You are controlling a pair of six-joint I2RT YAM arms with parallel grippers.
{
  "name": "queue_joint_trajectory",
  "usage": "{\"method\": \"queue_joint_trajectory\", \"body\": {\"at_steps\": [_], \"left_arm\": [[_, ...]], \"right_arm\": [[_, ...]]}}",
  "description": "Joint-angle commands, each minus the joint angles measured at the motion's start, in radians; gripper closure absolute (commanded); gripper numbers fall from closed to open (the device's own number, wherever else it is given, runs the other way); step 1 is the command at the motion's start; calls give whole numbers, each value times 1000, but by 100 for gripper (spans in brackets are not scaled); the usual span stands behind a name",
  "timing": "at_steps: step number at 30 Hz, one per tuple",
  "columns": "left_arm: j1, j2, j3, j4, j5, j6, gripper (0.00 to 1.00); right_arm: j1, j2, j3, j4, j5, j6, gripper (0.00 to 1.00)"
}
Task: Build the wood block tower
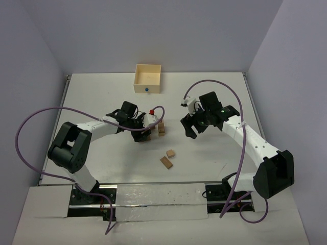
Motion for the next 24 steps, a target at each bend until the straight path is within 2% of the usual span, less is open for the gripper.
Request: {"method": "queue_joint_trajectory", "body": {"at_steps": [1, 5, 13, 18, 24], "left_arm": [[-8, 9, 26, 32, 26, 29, 31], [-9, -2, 17, 36, 31, 31, 47], [-8, -50, 34, -31, 69, 21, 67], [-6, -106, 100, -199, 91, 43, 72], [-6, -187, 151, -286, 99, 61, 72]], "right_arm": [[7, 6, 53, 2, -12, 5, 15], [8, 10, 56, 4, -15, 10, 15], [7, 8, 63, -1, -13, 12, 14], [8, 1, 68, 1, -21, 18, 14], [8, 9, 82, -3, -34, 24, 14]]}}
